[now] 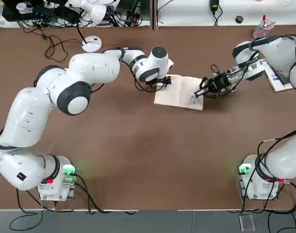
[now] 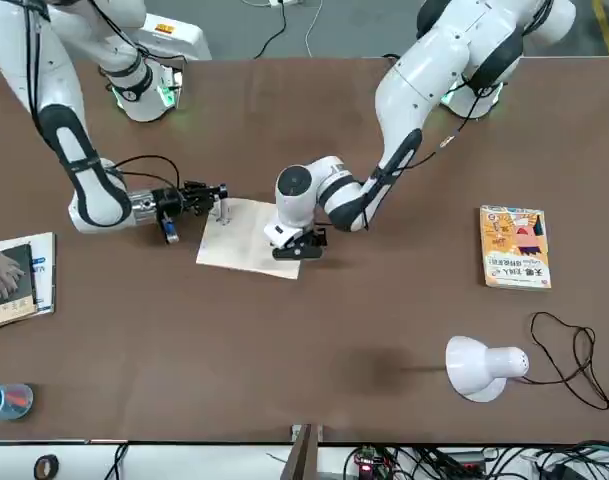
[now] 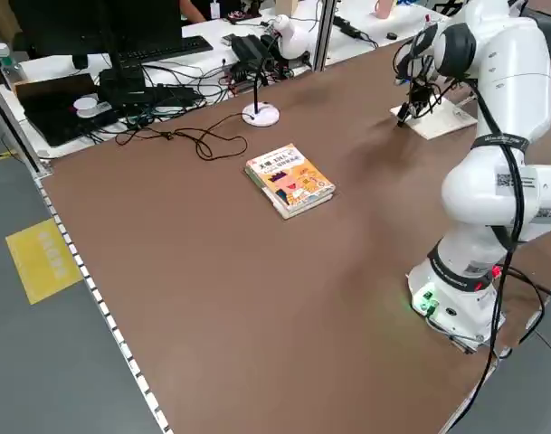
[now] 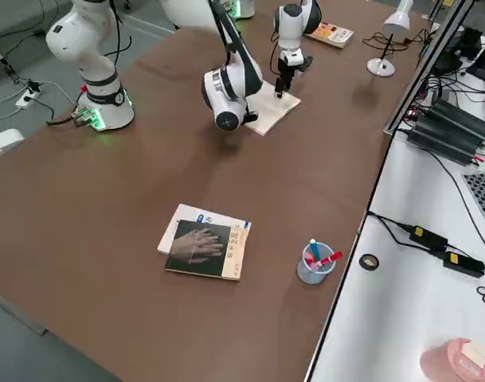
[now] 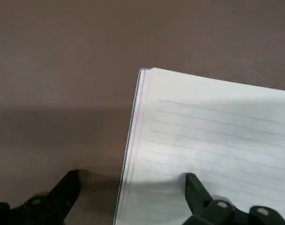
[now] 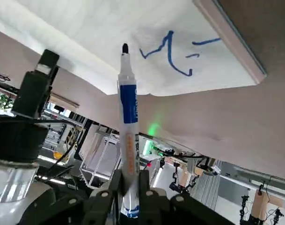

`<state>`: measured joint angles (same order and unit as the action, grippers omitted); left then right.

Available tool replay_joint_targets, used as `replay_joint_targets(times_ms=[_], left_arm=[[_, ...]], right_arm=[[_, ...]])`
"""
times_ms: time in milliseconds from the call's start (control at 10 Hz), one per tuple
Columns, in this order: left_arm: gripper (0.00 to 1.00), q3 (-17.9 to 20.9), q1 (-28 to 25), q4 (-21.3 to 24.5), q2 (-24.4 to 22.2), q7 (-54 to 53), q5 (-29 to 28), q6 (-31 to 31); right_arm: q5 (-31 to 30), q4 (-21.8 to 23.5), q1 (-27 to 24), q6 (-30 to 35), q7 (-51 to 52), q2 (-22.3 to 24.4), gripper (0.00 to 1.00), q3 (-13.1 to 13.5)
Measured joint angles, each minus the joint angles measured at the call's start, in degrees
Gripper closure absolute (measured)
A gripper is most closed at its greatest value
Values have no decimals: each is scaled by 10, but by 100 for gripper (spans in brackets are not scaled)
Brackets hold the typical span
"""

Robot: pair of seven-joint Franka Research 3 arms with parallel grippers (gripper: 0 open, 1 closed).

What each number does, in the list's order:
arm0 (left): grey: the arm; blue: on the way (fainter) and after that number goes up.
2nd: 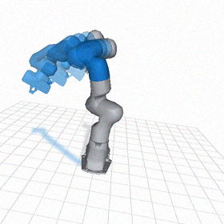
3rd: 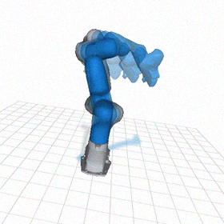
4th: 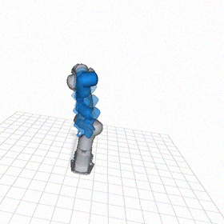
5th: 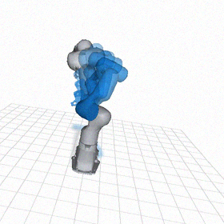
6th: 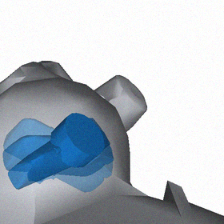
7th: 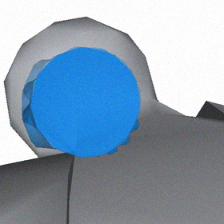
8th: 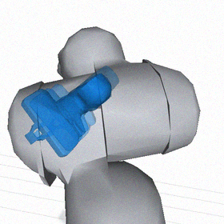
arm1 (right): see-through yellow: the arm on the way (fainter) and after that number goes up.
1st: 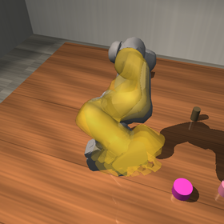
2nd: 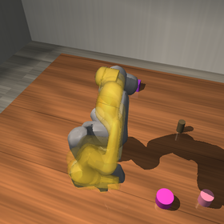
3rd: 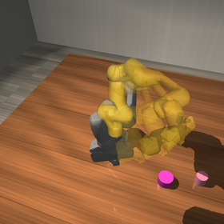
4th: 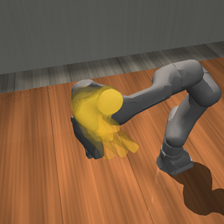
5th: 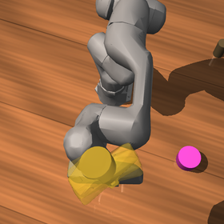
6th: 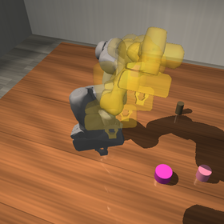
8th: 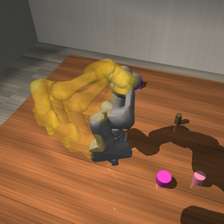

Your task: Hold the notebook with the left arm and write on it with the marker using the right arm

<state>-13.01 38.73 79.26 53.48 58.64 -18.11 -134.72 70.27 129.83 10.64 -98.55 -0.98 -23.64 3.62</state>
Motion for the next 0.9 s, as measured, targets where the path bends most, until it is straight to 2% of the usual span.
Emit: replay_joint_targets(times_ms=[400,700,900], left_arm=[[0,2,-1,-2,0,-2,0,0],[0,3,-1,-3,0,-3,0,0],[0,4,-1,-5,0,-3,0,0]], right_arm=[[-107,-20,-34,34,-8,57,83,0],[-241,-44,-54,36,16,98,83,1],[-320,-65,-66,27,53,106,83,1]])
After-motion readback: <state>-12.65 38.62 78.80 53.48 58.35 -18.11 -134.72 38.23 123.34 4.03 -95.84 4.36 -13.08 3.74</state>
